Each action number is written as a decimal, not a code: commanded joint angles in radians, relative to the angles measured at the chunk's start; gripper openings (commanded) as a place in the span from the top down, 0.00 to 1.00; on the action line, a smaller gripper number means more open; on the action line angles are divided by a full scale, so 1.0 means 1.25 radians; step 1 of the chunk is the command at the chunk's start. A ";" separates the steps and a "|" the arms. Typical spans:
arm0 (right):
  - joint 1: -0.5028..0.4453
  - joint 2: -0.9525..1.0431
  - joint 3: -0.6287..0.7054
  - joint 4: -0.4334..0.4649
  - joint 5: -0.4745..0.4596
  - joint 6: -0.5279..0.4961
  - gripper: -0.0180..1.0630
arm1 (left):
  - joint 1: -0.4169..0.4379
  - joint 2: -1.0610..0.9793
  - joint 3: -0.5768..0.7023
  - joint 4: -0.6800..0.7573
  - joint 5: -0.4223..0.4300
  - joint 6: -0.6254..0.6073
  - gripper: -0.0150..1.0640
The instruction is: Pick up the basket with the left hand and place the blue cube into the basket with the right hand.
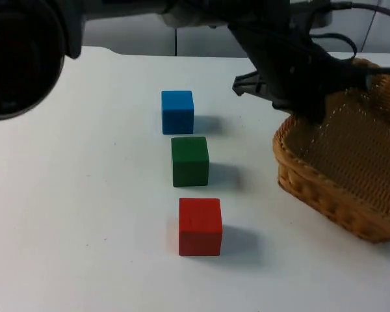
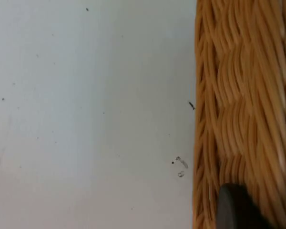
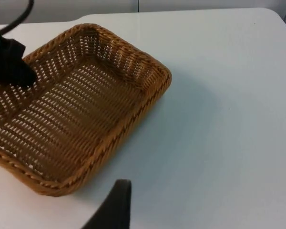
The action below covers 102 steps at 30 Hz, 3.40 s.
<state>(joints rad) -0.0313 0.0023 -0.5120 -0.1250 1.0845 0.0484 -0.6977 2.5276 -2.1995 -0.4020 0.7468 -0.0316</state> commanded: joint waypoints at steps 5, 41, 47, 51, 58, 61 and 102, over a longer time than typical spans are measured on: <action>-0.006 -0.002 0.004 -0.007 -0.007 0.004 0.02 | 0.059 -0.061 -0.003 -0.165 0.015 -0.010 0.99; -0.006 -0.002 0.004 -0.007 -0.007 0.004 0.02 | 0.304 -0.579 0.665 -0.414 -0.215 0.276 0.99; -0.006 -0.002 0.004 -0.007 -0.007 0.004 0.02 | 0.404 -0.688 0.791 -0.521 -0.169 0.422 0.99; -0.006 -0.002 0.004 -0.007 -0.007 0.004 0.02 | 0.540 -0.784 0.878 -0.534 -0.058 0.489 0.99; -0.006 -0.002 0.004 -0.007 -0.007 0.004 0.02 | 0.718 -0.891 1.004 -0.539 0.020 0.574 0.99; -0.006 -0.002 0.004 -0.007 -0.007 0.004 0.02 | 0.806 -0.926 1.054 -0.551 0.067 0.619 0.99; -0.006 0.069 -0.077 0.066 -0.054 -0.031 0.06 | 0.948 -0.934 1.174 -0.531 0.119 0.788 0.99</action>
<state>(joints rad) -0.0313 0.0612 -0.5867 -0.0712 1.0528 0.0297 0.4853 1.3661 -0.7334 -1.0397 0.8893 0.9628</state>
